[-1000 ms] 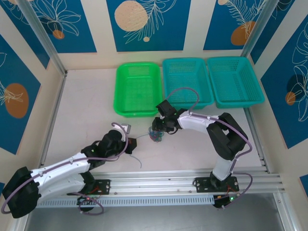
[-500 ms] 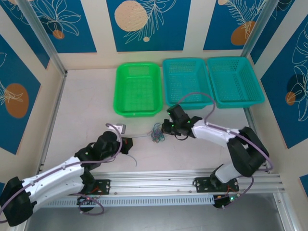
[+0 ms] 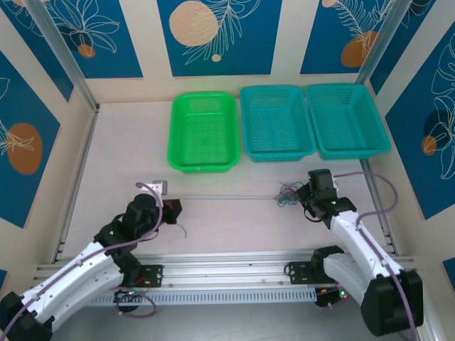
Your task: Untangle the cables
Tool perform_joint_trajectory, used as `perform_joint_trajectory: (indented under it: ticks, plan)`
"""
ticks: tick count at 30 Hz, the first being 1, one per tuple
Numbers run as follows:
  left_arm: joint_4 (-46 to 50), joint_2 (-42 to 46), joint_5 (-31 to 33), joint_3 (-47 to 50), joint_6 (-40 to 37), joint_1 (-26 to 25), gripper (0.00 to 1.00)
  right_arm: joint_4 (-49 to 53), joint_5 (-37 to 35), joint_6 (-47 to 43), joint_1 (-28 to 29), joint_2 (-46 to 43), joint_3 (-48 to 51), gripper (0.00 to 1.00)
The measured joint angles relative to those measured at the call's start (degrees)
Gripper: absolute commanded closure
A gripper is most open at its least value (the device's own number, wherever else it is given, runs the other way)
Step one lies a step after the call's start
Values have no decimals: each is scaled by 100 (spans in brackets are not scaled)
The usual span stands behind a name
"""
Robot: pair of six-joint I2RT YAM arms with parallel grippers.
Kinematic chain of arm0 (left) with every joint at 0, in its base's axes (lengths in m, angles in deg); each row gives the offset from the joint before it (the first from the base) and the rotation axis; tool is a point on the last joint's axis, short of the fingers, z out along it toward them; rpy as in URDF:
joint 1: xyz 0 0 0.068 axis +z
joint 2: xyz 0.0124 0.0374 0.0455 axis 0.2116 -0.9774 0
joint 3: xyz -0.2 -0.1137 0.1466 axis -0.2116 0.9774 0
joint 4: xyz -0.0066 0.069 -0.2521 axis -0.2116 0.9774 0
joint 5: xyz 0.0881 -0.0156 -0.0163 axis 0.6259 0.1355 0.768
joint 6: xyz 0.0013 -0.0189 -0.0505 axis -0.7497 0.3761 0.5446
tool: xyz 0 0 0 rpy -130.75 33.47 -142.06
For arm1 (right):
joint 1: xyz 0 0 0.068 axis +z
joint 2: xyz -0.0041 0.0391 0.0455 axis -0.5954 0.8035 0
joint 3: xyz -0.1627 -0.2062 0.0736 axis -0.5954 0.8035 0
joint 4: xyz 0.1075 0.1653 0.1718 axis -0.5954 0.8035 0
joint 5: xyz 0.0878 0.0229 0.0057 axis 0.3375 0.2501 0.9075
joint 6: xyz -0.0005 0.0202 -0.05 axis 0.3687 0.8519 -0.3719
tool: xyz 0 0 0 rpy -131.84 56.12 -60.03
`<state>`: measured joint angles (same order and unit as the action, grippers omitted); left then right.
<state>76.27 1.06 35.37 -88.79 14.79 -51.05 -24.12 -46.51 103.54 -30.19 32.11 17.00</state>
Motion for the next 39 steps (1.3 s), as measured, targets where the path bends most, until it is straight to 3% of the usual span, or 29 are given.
perform_joint_trajectory:
  ticks: [4, 10, 14, 17, 18, 20, 23, 26, 34, 39]
  plan:
    - [96, -39, -68, -7, -4, 66, 100, 514, 111, 120, -1073, -413, 2, 100]
    - [846, -39, 501, -199, 0, 603, 100, 918, 46, -74, -2918, -481, 2, 100]
    - [979, -46, 476, -267, -28, 957, 100, 787, 433, -455, -3289, -352, 15, 100]
    - [756, -201, 278, -258, -72, 1029, 100, 391, 820, -898, -2776, -337, 114, 100]
    - [640, -278, 199, -245, -90, 1034, 100, 302, 874, -1016, -2498, -317, 120, 95]
    - [295, -522, -26, -173, -140, 1038, 100, 37, 879, -1255, -1585, -221, 118, 75]
    - [-144, -929, -348, -96, -221, 1049, 100, -59, 704, -1464, -234, 70, 57, 60]
    - [-396, -1239, -566, -94, -310, 1049, 100, 131, 356, -1547, 732, 382, -149, 47]
    - [-595, -1248, -640, 0, -439, 1049, 100, 857, -730, -2107, 2452, 909, -1167, 20]
    - [-529, -1080, -385, 26, -442, 1054, 100, 907, -802, -2378, 2929, 1976, -1510, 21]
